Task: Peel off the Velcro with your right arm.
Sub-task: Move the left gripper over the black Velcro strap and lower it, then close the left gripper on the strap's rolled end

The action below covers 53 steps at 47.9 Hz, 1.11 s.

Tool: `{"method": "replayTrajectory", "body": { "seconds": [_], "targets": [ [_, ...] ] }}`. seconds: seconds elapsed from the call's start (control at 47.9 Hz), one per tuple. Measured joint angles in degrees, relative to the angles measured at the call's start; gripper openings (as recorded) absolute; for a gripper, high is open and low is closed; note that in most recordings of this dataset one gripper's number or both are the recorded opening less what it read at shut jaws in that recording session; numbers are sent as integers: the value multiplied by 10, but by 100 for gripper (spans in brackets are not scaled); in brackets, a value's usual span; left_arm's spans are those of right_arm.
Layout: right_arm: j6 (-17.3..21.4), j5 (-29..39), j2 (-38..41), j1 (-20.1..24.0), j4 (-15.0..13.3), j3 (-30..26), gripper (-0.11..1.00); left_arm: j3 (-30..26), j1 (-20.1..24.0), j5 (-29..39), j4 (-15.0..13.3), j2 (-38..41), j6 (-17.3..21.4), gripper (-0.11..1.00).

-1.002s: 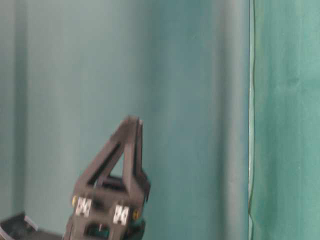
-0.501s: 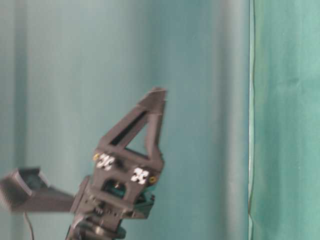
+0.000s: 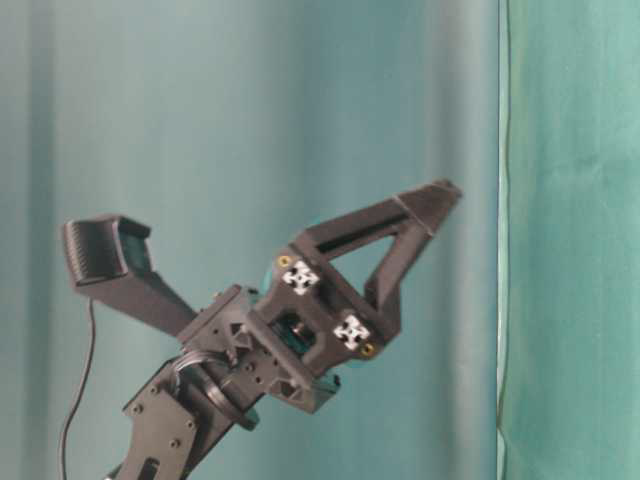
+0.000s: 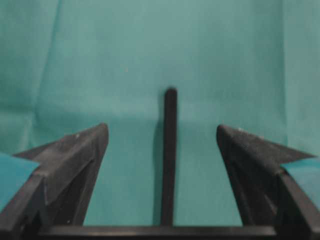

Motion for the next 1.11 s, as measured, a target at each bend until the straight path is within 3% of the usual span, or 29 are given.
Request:
{"method": "replayTrajectory", "body": {
  "seconds": [0.417, 1.106],
  "targets": [
    [0, -1, 1, 0, 0, 0, 66, -4, -1, 10, 0, 68, 0, 89],
    [0, -6, 0, 1, -2, 1, 66, -6, -1, -59, 0, 171, 3, 89]
  ]
}}
